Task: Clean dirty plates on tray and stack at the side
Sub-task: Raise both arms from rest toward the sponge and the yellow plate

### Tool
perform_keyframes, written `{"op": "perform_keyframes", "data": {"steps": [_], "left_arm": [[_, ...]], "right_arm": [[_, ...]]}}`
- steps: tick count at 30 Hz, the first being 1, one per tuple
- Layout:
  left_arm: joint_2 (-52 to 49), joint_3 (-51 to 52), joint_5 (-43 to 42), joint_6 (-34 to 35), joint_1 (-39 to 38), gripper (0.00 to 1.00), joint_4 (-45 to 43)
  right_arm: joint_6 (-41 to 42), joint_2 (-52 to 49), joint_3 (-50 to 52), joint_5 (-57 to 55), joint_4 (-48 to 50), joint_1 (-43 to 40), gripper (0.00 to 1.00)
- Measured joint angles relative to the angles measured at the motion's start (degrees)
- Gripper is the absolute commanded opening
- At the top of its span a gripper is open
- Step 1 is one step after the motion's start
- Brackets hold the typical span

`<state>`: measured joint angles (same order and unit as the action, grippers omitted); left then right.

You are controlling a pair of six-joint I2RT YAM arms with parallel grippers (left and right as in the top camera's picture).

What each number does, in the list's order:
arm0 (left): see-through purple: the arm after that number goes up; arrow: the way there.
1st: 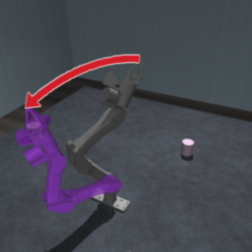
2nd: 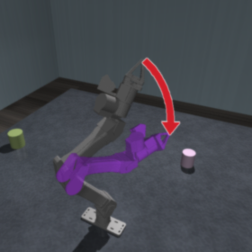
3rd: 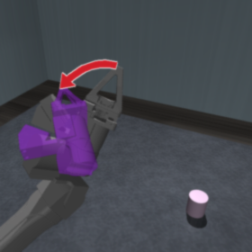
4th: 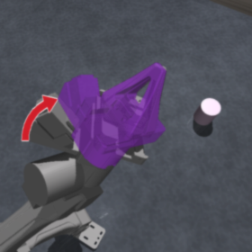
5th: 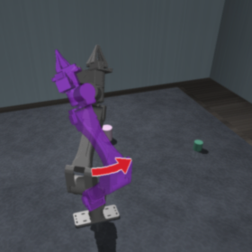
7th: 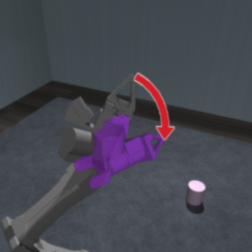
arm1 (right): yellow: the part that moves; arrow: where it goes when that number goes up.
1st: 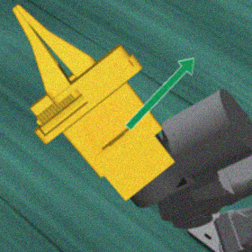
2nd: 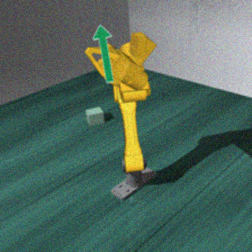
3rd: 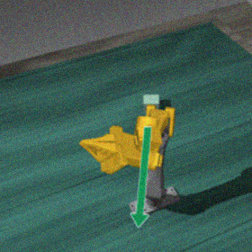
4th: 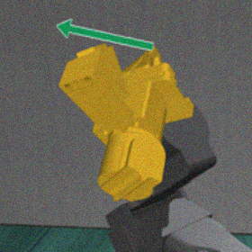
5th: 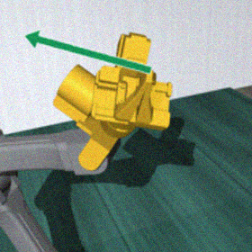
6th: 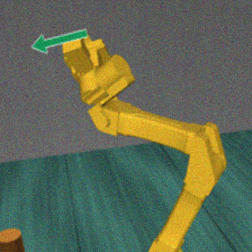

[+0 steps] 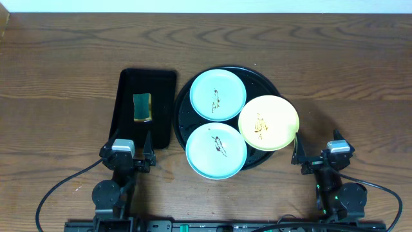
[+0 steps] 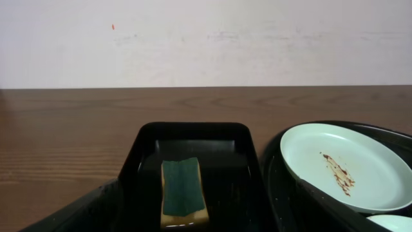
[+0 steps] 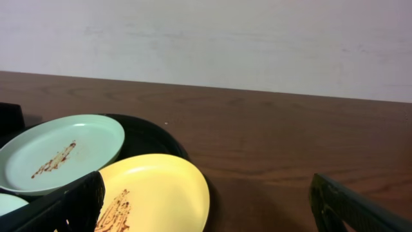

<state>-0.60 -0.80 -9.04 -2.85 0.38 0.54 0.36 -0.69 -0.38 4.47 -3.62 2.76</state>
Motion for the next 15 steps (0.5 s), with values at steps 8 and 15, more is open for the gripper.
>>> {"op": "perform_keyframes", "data": {"steps": [8, 15], "left_arm": [[0.0, 0.0, 0.4, 1.9, 0.0, 0.82, 0.1], [-2.8, -1.8, 3.0, 4.8, 0.0, 0.82, 4.5]], "right_arm": [[0.1, 0.0, 0.0, -0.5, -0.1, 0.0, 0.99], [3.1, -1.3, 0.0, -5.6, -0.6, 0.0, 0.99]]}}
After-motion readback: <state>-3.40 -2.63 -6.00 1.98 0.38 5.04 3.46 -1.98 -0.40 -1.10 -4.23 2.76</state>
